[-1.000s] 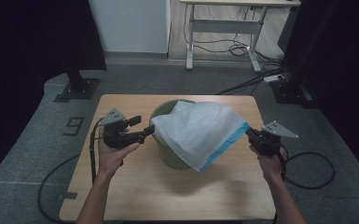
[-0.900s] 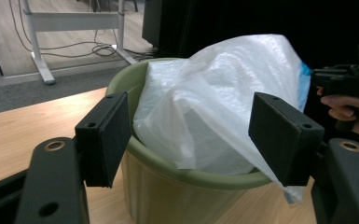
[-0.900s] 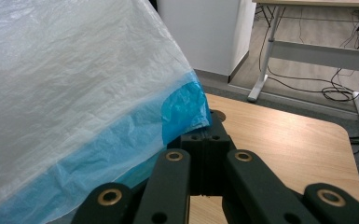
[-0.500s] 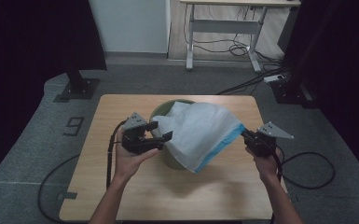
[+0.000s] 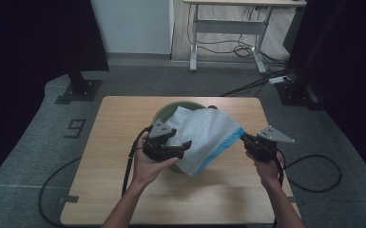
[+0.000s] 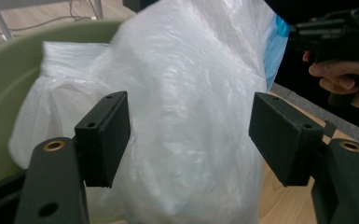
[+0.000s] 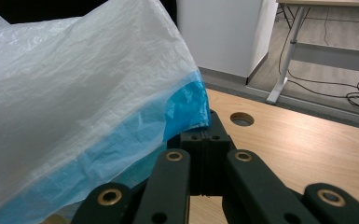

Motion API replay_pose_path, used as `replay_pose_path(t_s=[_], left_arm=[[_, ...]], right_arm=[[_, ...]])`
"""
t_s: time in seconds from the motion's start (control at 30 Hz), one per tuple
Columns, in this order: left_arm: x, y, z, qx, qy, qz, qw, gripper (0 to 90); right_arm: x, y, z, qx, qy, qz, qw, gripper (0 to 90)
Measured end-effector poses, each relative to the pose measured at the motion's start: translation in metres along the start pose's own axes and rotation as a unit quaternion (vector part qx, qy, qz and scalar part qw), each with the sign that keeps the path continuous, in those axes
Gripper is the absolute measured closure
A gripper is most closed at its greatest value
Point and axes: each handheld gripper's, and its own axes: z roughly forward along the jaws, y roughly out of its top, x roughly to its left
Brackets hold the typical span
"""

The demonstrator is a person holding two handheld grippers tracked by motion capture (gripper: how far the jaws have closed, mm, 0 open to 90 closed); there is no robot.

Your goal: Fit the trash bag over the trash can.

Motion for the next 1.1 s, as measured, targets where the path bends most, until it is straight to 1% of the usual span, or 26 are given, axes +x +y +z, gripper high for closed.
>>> replay_pose_path(t_s=[0.13, 0.27, 0.4, 0.47, 0.53, 0.57, 0.6, 0.7, 0.73, 0.83, 0.97, 1.03, 1.1], left_arm=[[-0.004, -0.002, 0.010, 0.011, -0.005, 0.007, 0.9999, 28.7], [-0.006, -0.002, 0.016, 0.018, -0.008, 0.011, 0.9997, 28.7], [-0.008, -0.002, 0.018, 0.017, -0.014, 0.015, 0.9997, 33.9], [-0.009, -0.002, 0.017, 0.016, -0.022, 0.016, 0.9995, 40.9], [-0.010, -0.002, 0.016, 0.015, -0.023, 0.018, 0.9995, 50.1], [-0.010, -0.002, 0.016, 0.014, -0.025, 0.018, 0.9994, 56.2], [-0.009, -0.002, 0.016, 0.013, -0.029, 0.017, 0.9994, 59.4], [-0.007, -0.001, 0.013, 0.004, -0.035, 0.007, 0.9993, 69.9], [-0.006, -0.001, 0.013, 0.000, -0.038, 0.002, 0.9993, 72.3], [-0.001, 0.001, 0.012, -0.008, -0.049, -0.004, 0.9988, 81.1], [0.009, 0.004, 0.007, -0.024, -0.060, -0.016, 0.9978, 89.2], [0.015, 0.005, 0.003, -0.034, -0.059, -0.019, 0.9975, 89.4], [0.022, 0.005, -0.004, -0.044, -0.059, -0.029, 0.9968, 89.4]], right_arm=[[0.001, -0.001, 0.001, 0.001, 0.003, 0.001, 1.0000, 88.3], [0.001, -0.003, 0.002, 0.001, 0.003, 0.003, 1.0000, 88.3], [0.002, -0.003, 0.001, 0.001, 0.005, 0.006, 1.0000, 88.3], [0.002, -0.003, 0.001, 0.000, 0.006, 0.006, 1.0000, 88.3], [0.002, -0.003, 0.000, -0.001, 0.007, 0.005, 1.0000, 88.3], [0.003, -0.003, 0.000, -0.002, 0.007, 0.005, 1.0000, 88.3], [0.002, -0.003, 0.000, -0.002, 0.007, 0.005, 1.0000, 88.3], [0.002, -0.003, -0.001, -0.002, 0.006, 0.006, 1.0000, 88.3], [0.001, -0.004, -0.001, -0.002, 0.006, 0.007, 1.0000, 88.3], [0.001, -0.004, -0.001, -0.002, 0.006, 0.008, 0.9999, 88.3], [0.001, -0.004, -0.002, -0.004, 0.008, 0.008, 0.9999, 88.3], [0.002, -0.004, -0.003, -0.005, 0.010, 0.007, 0.9999, 88.2], [0.002, -0.004, -0.004, -0.006, 0.014, 0.004, 0.9999, 87.9]])
